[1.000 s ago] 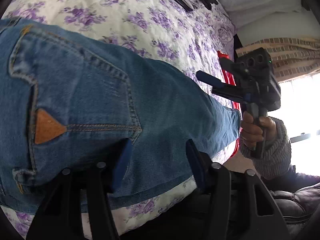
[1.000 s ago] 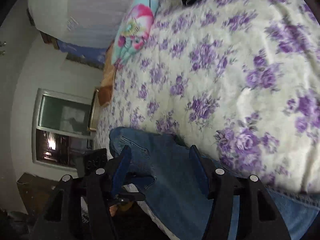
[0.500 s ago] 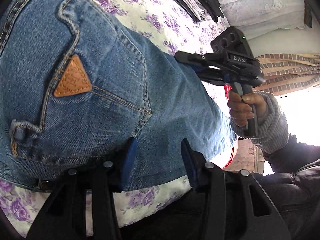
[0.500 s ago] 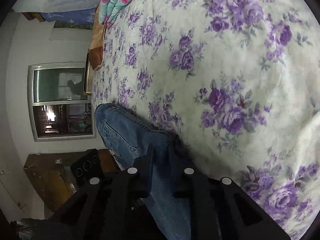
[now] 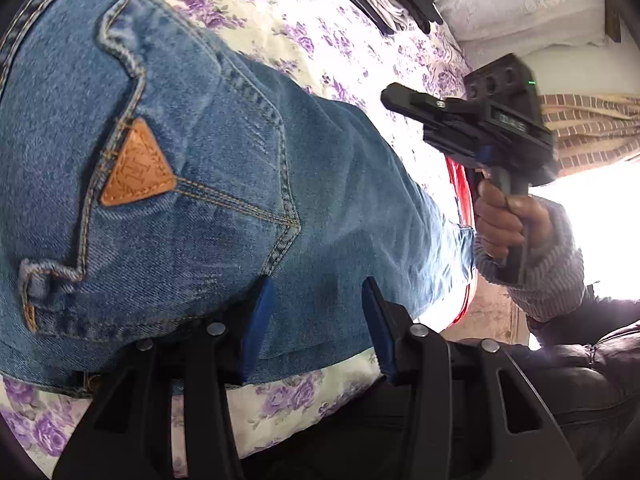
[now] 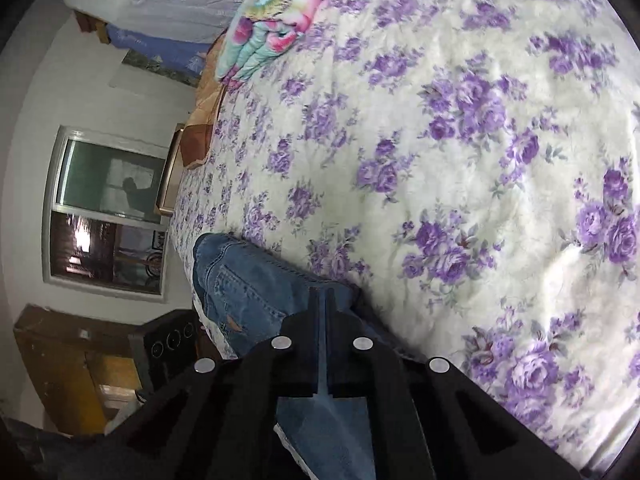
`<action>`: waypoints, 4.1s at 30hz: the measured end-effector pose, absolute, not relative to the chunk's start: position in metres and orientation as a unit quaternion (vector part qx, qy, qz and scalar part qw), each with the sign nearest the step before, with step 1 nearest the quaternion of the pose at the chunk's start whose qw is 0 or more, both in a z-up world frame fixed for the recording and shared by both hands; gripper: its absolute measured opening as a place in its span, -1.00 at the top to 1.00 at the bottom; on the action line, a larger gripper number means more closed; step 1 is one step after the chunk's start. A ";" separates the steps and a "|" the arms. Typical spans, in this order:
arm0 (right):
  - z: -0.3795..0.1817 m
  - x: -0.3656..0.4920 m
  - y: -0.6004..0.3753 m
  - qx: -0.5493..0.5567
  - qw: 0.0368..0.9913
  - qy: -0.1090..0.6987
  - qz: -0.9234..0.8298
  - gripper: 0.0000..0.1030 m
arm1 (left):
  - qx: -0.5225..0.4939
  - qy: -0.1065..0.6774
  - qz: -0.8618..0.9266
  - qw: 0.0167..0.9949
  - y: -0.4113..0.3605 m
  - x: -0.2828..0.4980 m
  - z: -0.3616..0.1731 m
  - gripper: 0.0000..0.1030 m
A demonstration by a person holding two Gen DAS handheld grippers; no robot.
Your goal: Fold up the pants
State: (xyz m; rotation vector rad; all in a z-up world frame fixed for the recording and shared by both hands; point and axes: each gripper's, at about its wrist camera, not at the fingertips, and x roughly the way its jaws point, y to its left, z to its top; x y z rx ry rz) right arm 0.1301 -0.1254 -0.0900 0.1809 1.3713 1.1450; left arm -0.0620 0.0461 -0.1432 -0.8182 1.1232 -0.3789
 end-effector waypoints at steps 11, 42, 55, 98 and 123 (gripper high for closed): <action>-0.109 0.088 -0.103 -0.004 0.697 0.575 0.428 0.89 | -0.345 0.530 -0.203 0.748 0.047 -0.059 -0.141 0.12; -0.122 -0.033 -0.510 0.360 0.804 0.461 0.111 -0.35 | -0.180 0.498 -0.045 0.847 -0.002 -0.033 -0.117 -0.74; -0.173 -0.005 -0.551 0.496 0.773 0.354 0.177 -0.34 | -0.204 0.522 0.062 0.826 -0.010 -0.033 -0.102 -0.90; 0.010 -0.004 -0.246 -0.021 0.896 0.294 0.332 0.64 | -0.363 0.390 0.046 0.845 0.148 -0.119 -0.070 -0.90; -0.027 -0.032 -0.177 -0.101 0.822 0.363 0.427 -0.26 | -0.392 0.382 0.062 0.835 0.171 -0.147 -0.086 -0.90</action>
